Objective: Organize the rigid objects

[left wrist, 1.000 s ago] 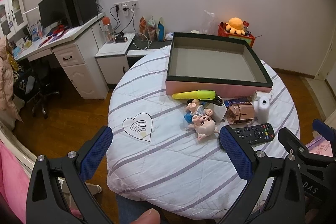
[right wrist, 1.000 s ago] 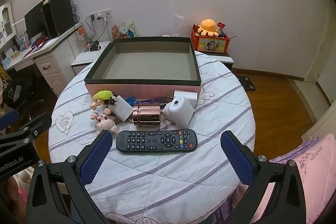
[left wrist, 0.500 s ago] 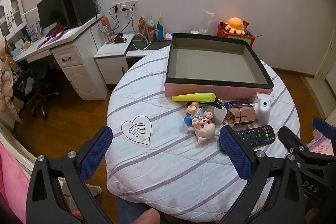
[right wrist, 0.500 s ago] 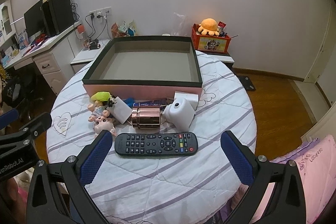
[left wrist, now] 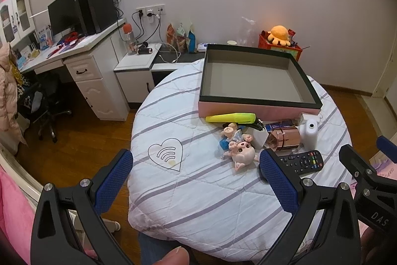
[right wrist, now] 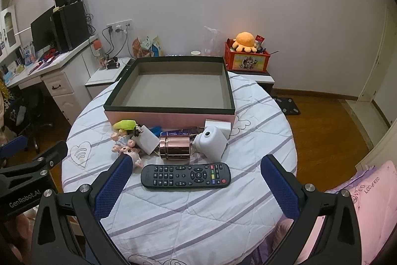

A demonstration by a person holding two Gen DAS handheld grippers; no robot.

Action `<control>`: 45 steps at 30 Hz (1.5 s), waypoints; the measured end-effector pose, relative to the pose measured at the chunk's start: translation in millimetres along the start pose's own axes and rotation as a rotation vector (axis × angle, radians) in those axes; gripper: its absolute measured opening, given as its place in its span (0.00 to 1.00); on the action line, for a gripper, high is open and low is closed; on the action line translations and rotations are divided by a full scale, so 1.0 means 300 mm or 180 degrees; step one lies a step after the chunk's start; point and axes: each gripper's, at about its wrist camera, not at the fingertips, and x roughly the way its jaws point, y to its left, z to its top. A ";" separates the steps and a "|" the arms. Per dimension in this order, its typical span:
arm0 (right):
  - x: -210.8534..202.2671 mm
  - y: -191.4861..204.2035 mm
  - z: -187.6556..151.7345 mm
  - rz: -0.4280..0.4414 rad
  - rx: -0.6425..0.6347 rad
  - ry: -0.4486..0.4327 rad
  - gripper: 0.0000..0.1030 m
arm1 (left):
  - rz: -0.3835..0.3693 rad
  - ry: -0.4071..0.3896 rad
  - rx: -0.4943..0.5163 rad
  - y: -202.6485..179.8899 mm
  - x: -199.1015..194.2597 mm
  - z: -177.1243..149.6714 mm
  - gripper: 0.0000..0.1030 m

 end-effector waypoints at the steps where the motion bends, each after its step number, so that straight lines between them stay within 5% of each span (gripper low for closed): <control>1: 0.001 0.000 -0.001 0.0003 -0.0002 0.0000 1.00 | 0.0002 0.0001 0.0004 -0.001 0.001 0.000 1.00; 15: 0.061 0.000 -0.010 0.0084 -0.0021 0.0134 1.00 | 0.0021 0.0092 -0.0012 0.013 0.045 -0.001 1.00; 23: 0.262 -0.066 -0.101 0.0182 -0.0124 0.0568 1.00 | -0.0028 0.0299 -0.0016 0.004 0.169 -0.051 1.00; 45: 0.489 -0.073 -0.144 0.0418 -0.0960 0.1105 1.00 | -0.0097 0.0584 0.0013 -0.024 0.357 -0.082 1.00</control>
